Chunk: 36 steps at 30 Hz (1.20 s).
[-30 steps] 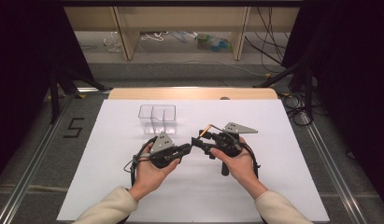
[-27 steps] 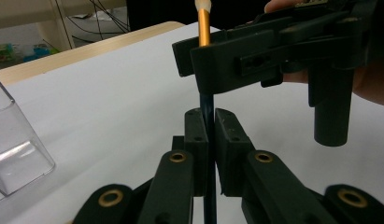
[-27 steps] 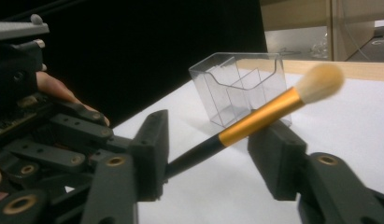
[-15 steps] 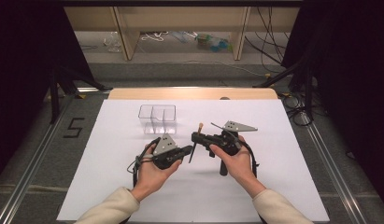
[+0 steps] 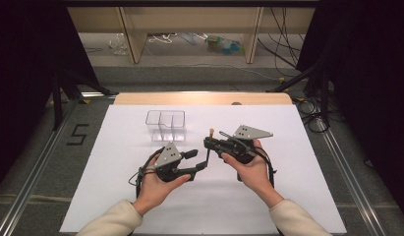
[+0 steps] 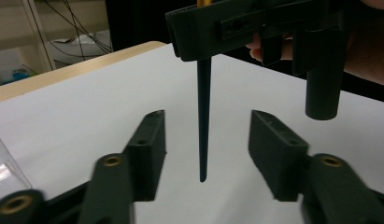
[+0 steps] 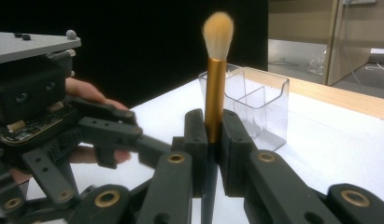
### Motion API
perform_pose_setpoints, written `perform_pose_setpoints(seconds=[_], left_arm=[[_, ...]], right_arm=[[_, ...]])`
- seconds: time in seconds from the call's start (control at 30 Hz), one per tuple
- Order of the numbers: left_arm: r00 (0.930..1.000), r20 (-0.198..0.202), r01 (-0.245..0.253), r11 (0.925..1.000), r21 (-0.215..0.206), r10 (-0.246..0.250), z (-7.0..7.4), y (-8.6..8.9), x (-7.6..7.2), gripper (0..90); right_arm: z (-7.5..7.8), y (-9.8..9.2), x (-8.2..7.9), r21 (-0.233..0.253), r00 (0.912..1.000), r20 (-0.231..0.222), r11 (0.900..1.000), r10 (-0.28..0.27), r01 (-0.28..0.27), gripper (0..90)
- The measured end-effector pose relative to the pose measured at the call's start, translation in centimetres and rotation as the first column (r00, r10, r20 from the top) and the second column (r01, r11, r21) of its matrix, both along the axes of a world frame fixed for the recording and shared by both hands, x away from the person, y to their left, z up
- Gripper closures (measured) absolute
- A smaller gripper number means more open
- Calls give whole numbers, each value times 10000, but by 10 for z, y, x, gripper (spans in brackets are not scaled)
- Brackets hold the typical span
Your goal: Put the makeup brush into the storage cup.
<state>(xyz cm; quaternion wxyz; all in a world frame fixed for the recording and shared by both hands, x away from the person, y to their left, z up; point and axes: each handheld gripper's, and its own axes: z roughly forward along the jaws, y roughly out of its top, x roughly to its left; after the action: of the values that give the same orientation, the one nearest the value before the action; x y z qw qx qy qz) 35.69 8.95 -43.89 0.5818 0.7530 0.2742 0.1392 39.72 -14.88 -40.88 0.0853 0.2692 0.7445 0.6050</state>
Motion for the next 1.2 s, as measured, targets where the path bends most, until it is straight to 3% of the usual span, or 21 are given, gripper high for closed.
perform_pose_setpoints(seconds=[0.07, 0.13, 0.27, 0.37, 0.67, 0.7, 0.73, 1.0, 1.03, 1.2], left_arm=[[9999, 118, 65, 9999, -145, -64, -1, 2, -2, 336], [9993, 330, 195, 9995, -253, -187, 0, 3, -5, 328], [9989, 396, 271, 9985, -474, -252, 0, 1, -8, 329], [9987, 449, 257, 9984, -511, -234, 0, 0, -8, 351], [9987, 495, 135, 9941, -1075, -82, 2, 2, -10, 435], [9978, 645, 220, 9944, -1031, -154, 2, 2, -9, 444], [9985, 538, 109, 9937, -1118, -49, 2, 2, -10, 452], [9984, 564, 45, 9918, -1275, 28, 4, 4, -11, 594], [9969, 784, 198, 9930, -1163, -107, 4, 5, -9, 609], [9978, 654, 23, 9907, -1360, 67, 5, 6, -10, 698]], right_arm=[[4, 4, -4, 0, 9996, 197, 9998, 191, -191, 837], [6, 6, -6, 6, 9994, 269, 9998, 218, -219, 837], [11, 14, -13, -108, 9976, 520, 9989, 459, -454, 837], [15, 19, -19, -287, 9962, 468, 9970, 736, -723, 837], [16, 28, -25, -69, 9942, 547, 9957, 922, -919, 836], [16, 28, -26, -33, 9942, 522, 9956, 940, -939, 836], [17, 28, -27, -62, 9943, 378, 9951, 993, -992, 836], [16, 31, -27, 13, 9944, 461, 9954, 954, -956, 836], [16, 31, -28, -48, 9942, 449, 9952, 976, -975, 835], [16, 32, -28, 44, 9939, 486, 9951, 985, -988, 836]])
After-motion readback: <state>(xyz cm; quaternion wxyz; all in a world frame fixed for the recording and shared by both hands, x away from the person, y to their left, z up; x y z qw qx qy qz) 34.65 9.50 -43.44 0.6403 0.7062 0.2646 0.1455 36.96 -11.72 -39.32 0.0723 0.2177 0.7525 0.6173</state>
